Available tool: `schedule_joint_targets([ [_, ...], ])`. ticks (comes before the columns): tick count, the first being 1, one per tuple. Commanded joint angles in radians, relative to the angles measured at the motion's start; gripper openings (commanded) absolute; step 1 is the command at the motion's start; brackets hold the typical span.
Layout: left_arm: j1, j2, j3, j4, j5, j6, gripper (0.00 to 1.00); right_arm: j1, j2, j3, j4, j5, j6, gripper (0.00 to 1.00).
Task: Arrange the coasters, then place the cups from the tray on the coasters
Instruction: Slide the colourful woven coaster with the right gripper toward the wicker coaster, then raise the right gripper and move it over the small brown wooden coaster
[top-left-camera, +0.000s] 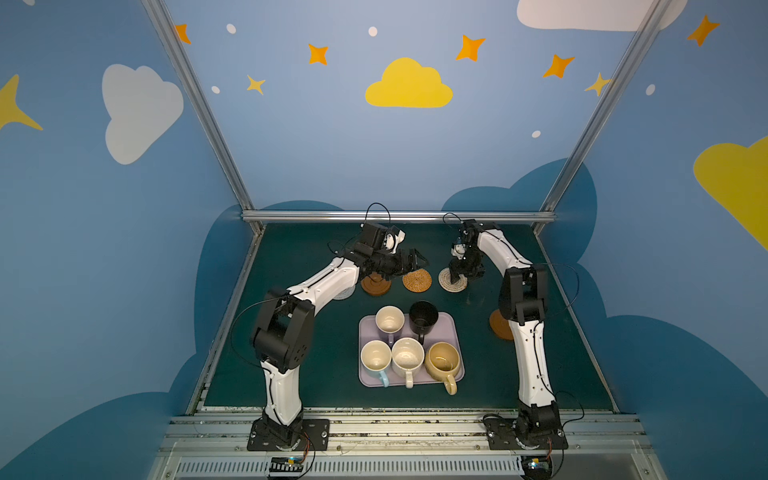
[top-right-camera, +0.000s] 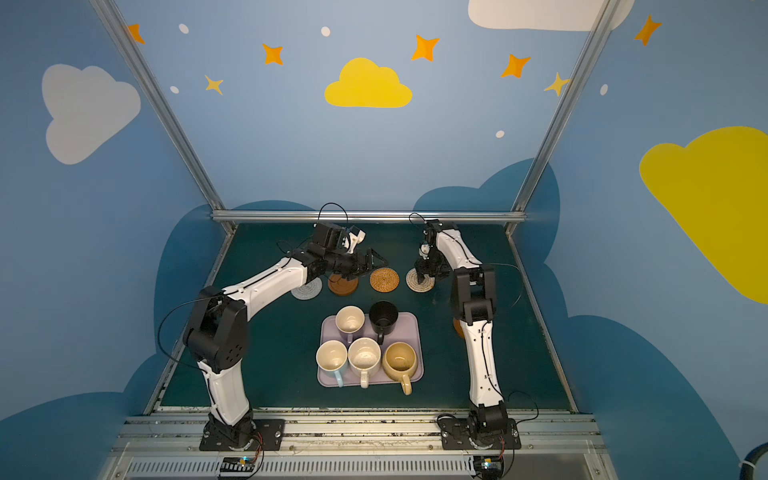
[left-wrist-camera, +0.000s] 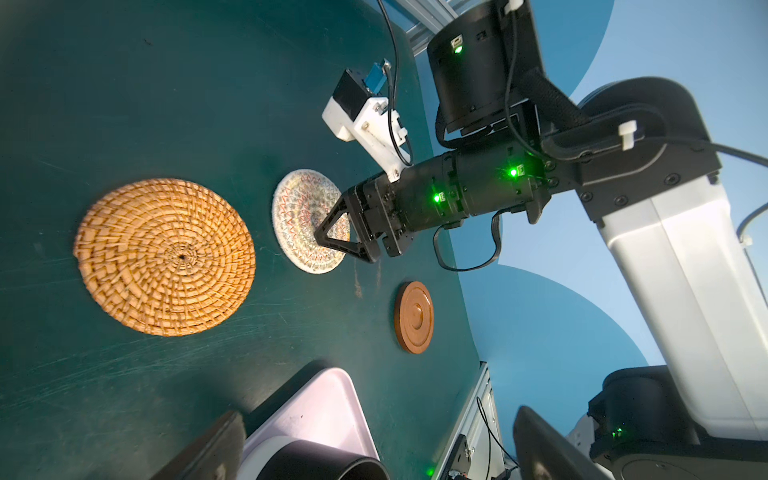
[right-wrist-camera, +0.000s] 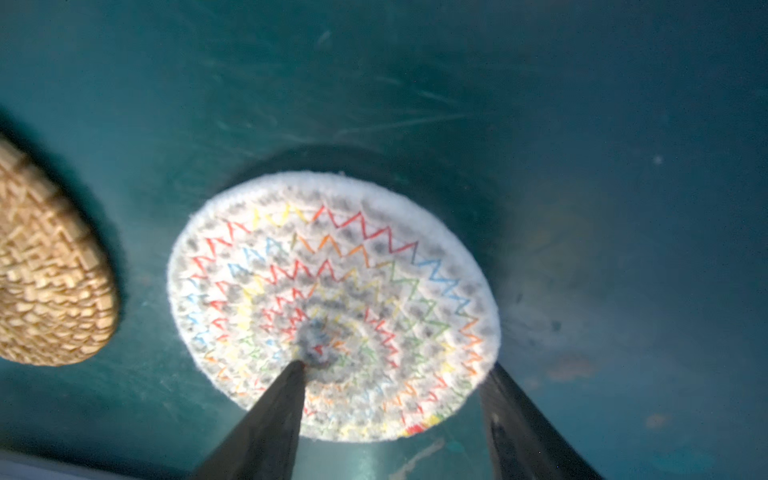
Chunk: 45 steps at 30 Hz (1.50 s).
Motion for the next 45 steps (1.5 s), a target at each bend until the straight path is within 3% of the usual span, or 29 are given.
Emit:
schedule_joint_targets([
  [1,0.012,-0.038,0.01,-0.013,0.021,0.018,1.0,0.017,-0.021,-0.072,-0.001,-0.034,0.033,0.66],
  [16,0.018,-0.046,-0.001,-0.026,0.026,0.021,1.0,0.017,-0.046,-0.107,0.032,-0.042,0.132,0.62],
  [26,0.019,-0.051,0.01,-0.034,0.025,0.025,1.0,0.026,-0.092,-0.07,0.028,0.021,0.181,0.68],
  [34,0.018,-0.089,0.001,-0.059,0.013,0.046,1.0,0.03,-0.223,-0.124,0.063,0.048,0.231,0.79],
  [35,0.018,-0.1,-0.005,-0.059,0.001,0.047,1.0,0.032,-0.248,-0.143,0.073,0.051,0.233,0.87],
  [41,0.015,-0.169,-0.036,-0.042,-0.028,0.077,1.0,0.049,-0.424,-0.277,0.122,0.066,0.26,0.88],
  [45,0.02,-0.234,-0.054,-0.075,-0.046,0.118,1.0,0.08,-0.554,-0.357,0.137,0.152,0.275,0.88],
])
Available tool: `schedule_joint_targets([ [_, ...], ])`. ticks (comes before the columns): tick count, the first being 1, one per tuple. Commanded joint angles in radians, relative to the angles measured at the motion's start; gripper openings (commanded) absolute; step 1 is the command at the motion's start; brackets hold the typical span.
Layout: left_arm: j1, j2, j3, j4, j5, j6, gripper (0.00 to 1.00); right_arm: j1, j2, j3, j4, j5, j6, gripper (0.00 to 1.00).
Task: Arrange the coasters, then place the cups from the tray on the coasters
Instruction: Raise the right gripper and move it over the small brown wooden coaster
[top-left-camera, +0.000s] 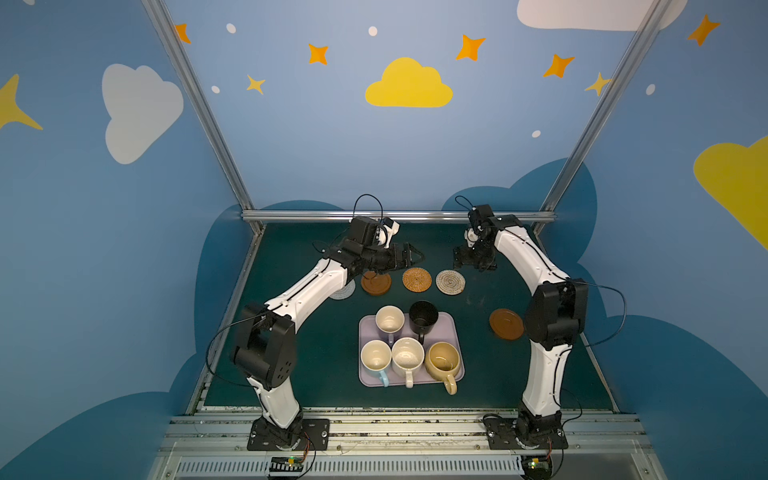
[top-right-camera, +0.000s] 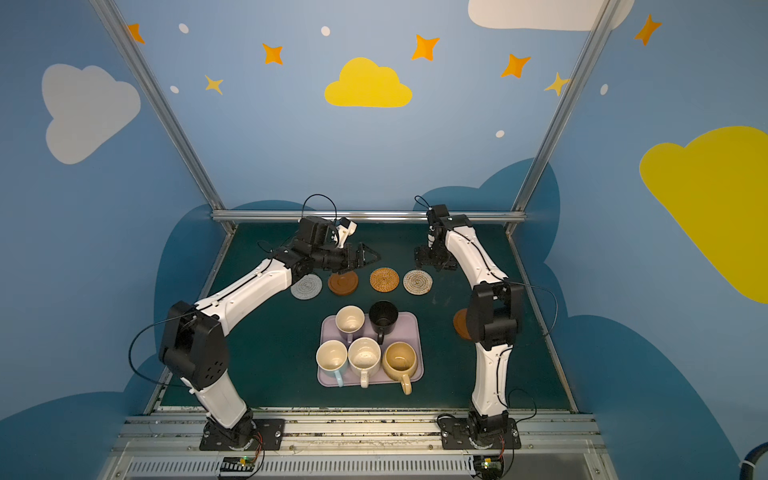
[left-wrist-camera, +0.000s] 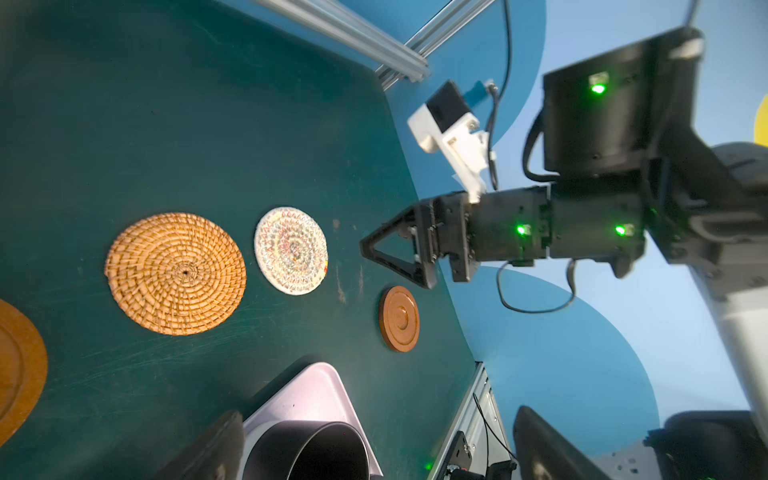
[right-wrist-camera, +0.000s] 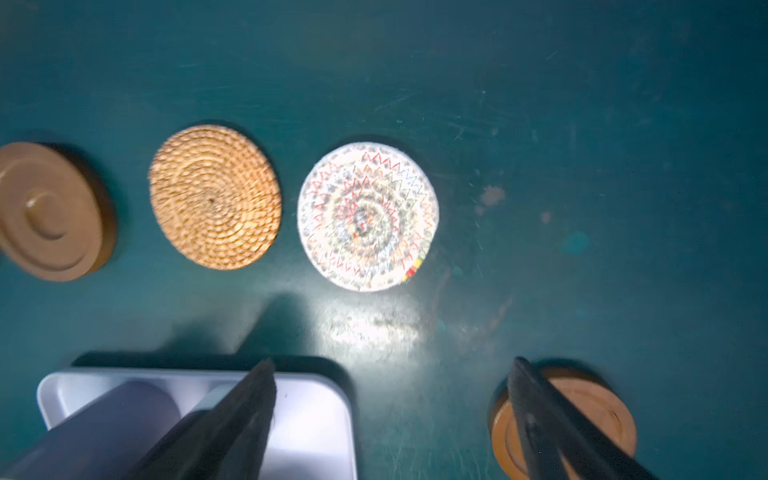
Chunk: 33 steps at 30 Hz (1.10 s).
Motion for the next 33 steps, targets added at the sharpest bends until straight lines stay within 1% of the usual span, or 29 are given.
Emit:
schedule_joint_targets([
  [1,0.005,-0.076,-0.011,-0.047,-0.021,0.066,1.0,0.03,-0.108,-0.065,0.017,0.089,0.028,0.88],
  [5,0.003,-0.148,-0.046,-0.084,-0.046,0.101,1.0,0.035,-0.242,-0.161,0.034,0.133,0.047,0.88],
  [7,0.004,-0.179,-0.074,-0.086,-0.049,0.107,1.0,0.032,-0.322,-0.24,0.077,0.162,0.047,0.88],
  [10,0.001,-0.218,-0.118,-0.067,-0.009,0.154,1.0,0.026,-0.473,-0.393,0.188,0.179,0.031,0.89],
  [12,0.0,-0.237,-0.135,-0.08,-0.029,0.166,1.0,0.025,-0.575,-0.513,0.282,0.17,-0.023,0.9],
  [13,-0.003,-0.245,-0.138,-0.09,-0.035,0.166,1.0,0.023,-0.629,-0.587,0.347,0.187,0.004,0.91],
  [15,-0.003,-0.254,-0.137,-0.099,-0.022,0.162,1.0,0.017,-0.717,-0.715,0.472,0.195,0.007,0.95],
  [16,-0.006,-0.256,-0.139,-0.093,-0.009,0.161,1.0,0.013,-0.753,-0.766,0.507,0.199,0.013,0.95],
  [17,-0.013,-0.259,-0.142,-0.086,-0.006,0.163,1.0,0.007,-0.777,-0.805,0.519,0.245,0.063,0.95],
  [18,-0.023,-0.263,-0.149,-0.079,-0.012,0.173,1.0,-0.008,-0.778,-0.819,0.499,0.254,0.098,0.95],
  [19,-0.028,-0.265,-0.16,-0.067,-0.016,0.186,1.0,-0.031,-0.759,-0.808,0.461,0.216,0.103,0.95],
  [21,-0.033,-0.265,-0.194,-0.018,-0.004,0.193,1.0,-0.078,-0.695,-0.771,0.374,0.102,0.091,0.95],
  [22,-0.034,-0.264,-0.209,0.006,0.007,0.182,1.0,-0.091,-0.671,-0.757,0.353,0.065,0.087,0.95],
  [24,-0.036,-0.257,-0.224,0.028,0.025,0.166,1.0,-0.115,-0.626,-0.717,0.275,0.031,0.128,0.95],
  [26,-0.038,-0.251,-0.213,-0.002,0.017,0.169,1.0,-0.128,-0.6,-0.728,0.279,0.011,0.127,0.95],
  [27,-0.043,-0.251,-0.208,-0.018,-0.005,0.162,1.0,-0.135,-0.585,-0.738,0.283,-0.007,0.126,0.95],
  [29,-0.055,-0.245,-0.196,-0.038,-0.014,0.155,1.0,-0.139,-0.548,-0.748,0.284,-0.053,0.116,0.95],
  [31,-0.071,-0.212,-0.153,-0.093,-0.007,0.159,1.0,-0.14,-0.495,-0.74,0.252,-0.06,0.119,0.95],
  [33,-0.097,-0.181,-0.12,-0.135,-0.032,0.174,1.0,-0.148,-0.427,-0.717,0.203,-0.064,0.136,0.94],
])
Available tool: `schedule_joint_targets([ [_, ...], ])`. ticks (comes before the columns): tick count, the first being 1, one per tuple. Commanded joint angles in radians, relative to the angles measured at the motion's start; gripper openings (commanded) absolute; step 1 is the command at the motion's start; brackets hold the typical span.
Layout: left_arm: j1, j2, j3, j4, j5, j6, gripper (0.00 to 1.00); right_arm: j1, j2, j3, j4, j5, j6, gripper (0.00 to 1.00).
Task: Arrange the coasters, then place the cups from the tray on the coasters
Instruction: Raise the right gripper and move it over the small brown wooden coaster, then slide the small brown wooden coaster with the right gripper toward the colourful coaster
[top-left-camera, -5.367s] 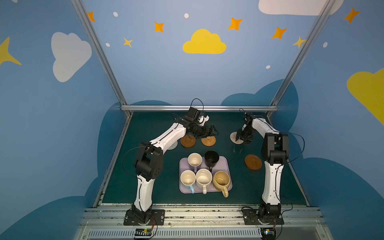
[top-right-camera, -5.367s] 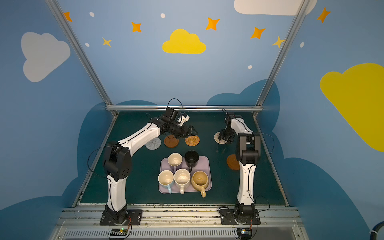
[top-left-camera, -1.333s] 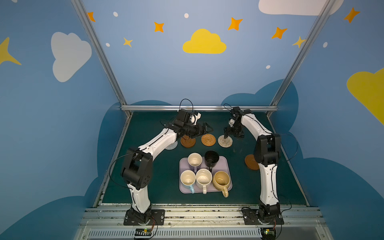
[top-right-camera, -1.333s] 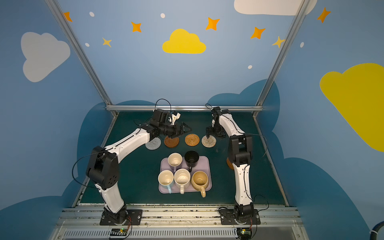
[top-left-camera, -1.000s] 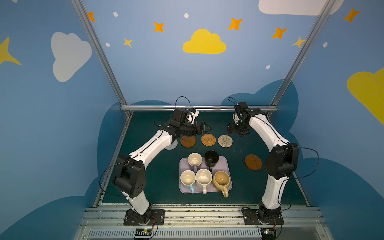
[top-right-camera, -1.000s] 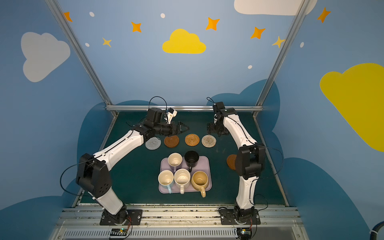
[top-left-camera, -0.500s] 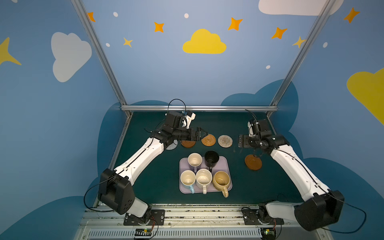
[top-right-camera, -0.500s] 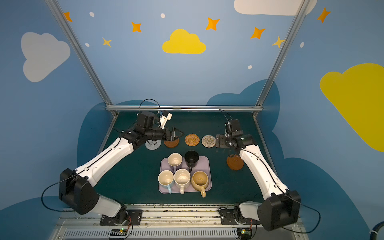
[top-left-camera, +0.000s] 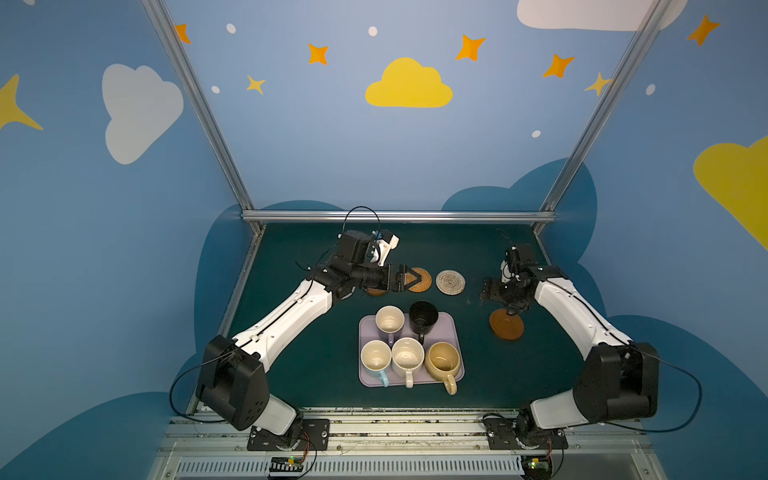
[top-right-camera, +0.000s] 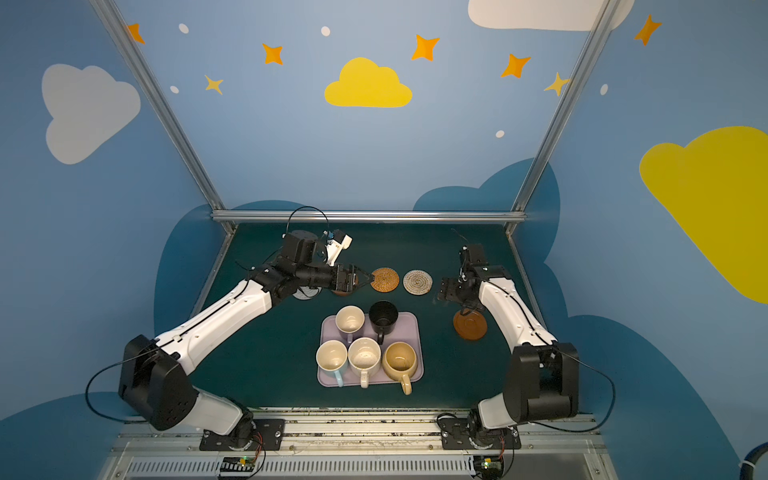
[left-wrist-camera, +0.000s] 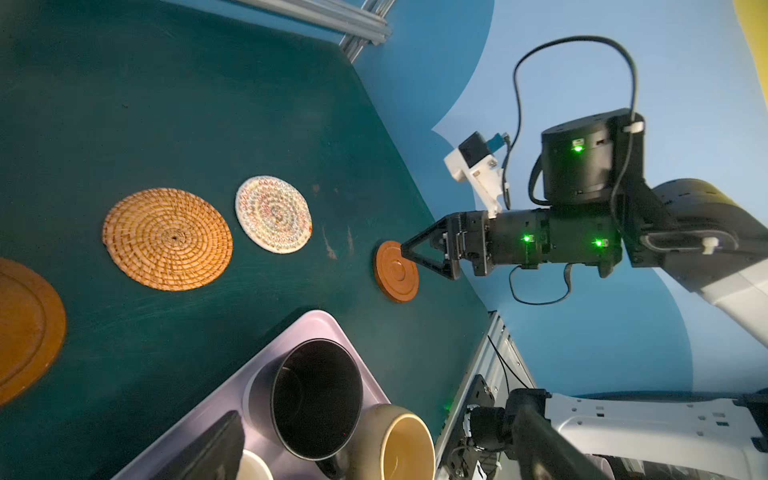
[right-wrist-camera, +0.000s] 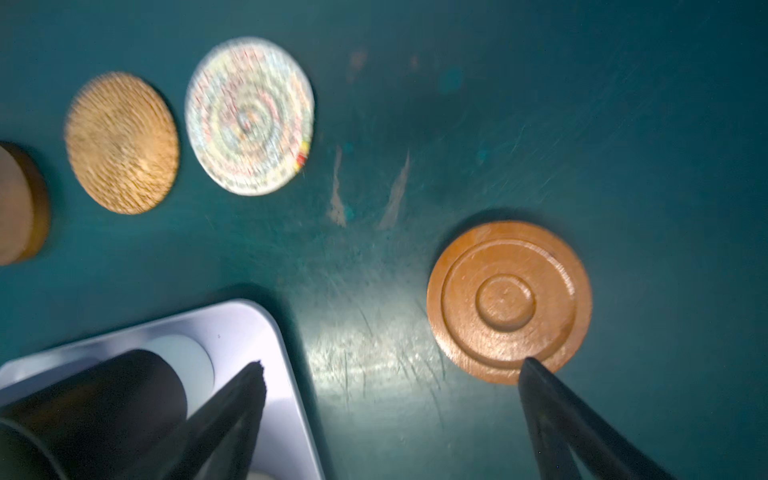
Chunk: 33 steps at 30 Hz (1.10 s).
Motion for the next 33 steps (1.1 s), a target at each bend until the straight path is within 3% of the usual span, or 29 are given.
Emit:
schedule_joint_targets([
  [1,-0.04,0.043,0.042,-0.059,-0.029,0.023,1.0,-0.011,0.098,0.034,-0.101,-0.054,0.029,0.94],
  [6,-0.074,0.071,0.017,0.031,0.01,0.004,1.0,-0.016,0.132,-0.035,-0.061,-0.058,0.061,0.91],
  [14,-0.13,0.134,0.078,-0.002,-0.018,0.028,1.0,-0.031,0.187,-0.068,-0.054,0.057,0.07,0.8],
  [19,-0.132,0.127,0.076,-0.007,-0.02,0.036,1.0,-0.055,0.228,-0.061,-0.026,0.043,0.06,0.76],
  [24,-0.131,0.122,0.078,-0.048,-0.065,0.083,1.0,-0.041,0.269,-0.019,-0.037,0.13,0.061,0.69],
  [28,-0.124,0.118,0.086,-0.093,-0.095,0.115,1.0,-0.046,0.288,-0.008,-0.032,0.138,0.056,0.57],
  [33,-0.123,0.125,0.081,-0.07,-0.071,0.106,1.0,-0.047,0.315,0.003,-0.022,0.106,0.059,0.56],
])
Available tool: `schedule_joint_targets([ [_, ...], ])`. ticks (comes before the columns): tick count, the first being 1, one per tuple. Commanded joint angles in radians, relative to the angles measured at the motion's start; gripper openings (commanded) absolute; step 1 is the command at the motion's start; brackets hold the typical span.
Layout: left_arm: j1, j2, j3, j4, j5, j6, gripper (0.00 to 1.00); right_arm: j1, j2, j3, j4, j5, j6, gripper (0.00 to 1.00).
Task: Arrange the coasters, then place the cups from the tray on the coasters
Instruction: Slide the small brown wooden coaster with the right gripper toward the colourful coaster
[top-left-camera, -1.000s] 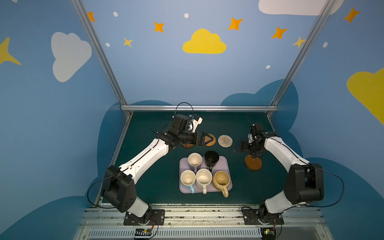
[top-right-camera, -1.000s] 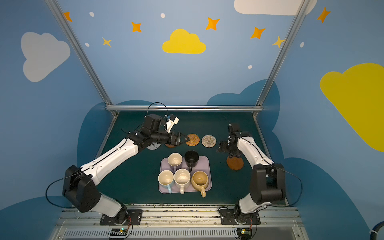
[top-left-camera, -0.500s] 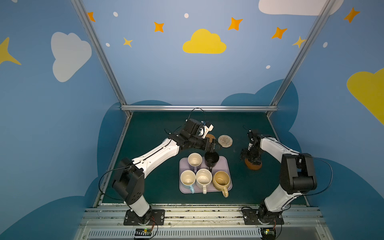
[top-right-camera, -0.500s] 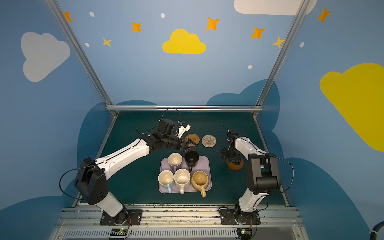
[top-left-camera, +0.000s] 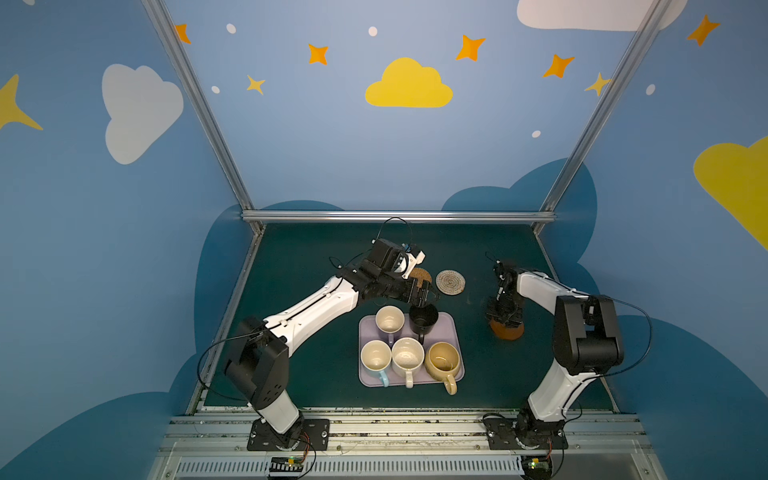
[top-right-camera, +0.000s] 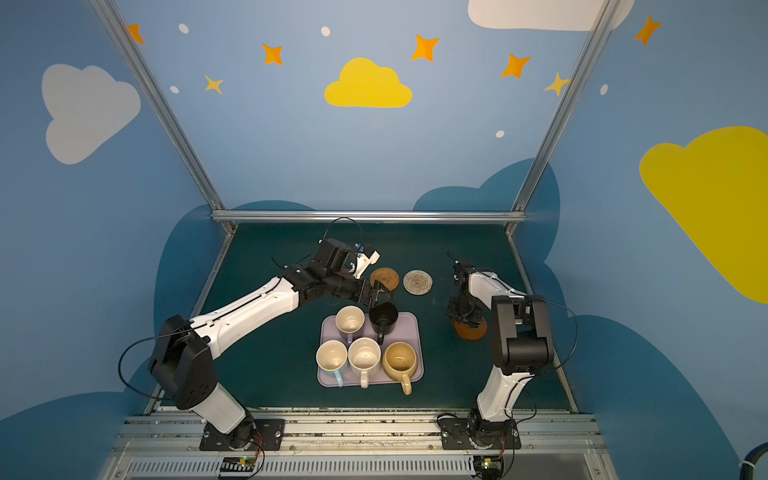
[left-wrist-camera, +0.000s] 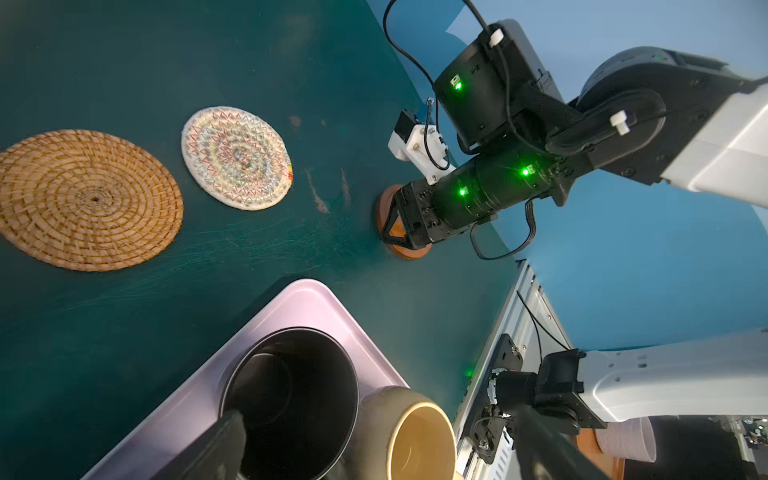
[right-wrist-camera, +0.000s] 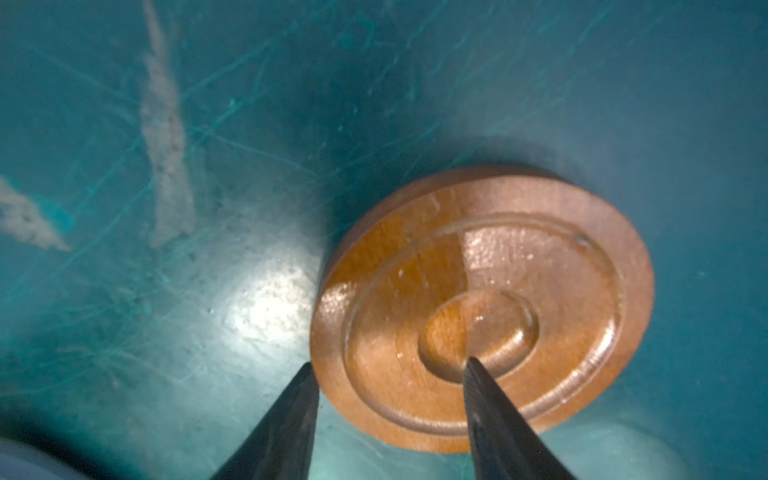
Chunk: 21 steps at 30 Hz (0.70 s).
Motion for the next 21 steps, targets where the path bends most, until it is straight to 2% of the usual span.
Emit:
schedule_joint_targets([
  [1,0.004,-0.003,0.027,-0.006,0.01,0.02,1.0,0.0,0.028,0.03,-0.006,-0.007,0.003,0.56],
  [9,0.011,-0.011,0.008,0.016,0.028,0.015,1.0,-0.006,0.082,0.066,-0.025,-0.028,-0.009,0.55],
  [21,0.046,-0.032,-0.022,0.038,0.049,-0.004,1.0,-0.003,0.137,0.139,-0.024,-0.091,-0.007,0.4],
])
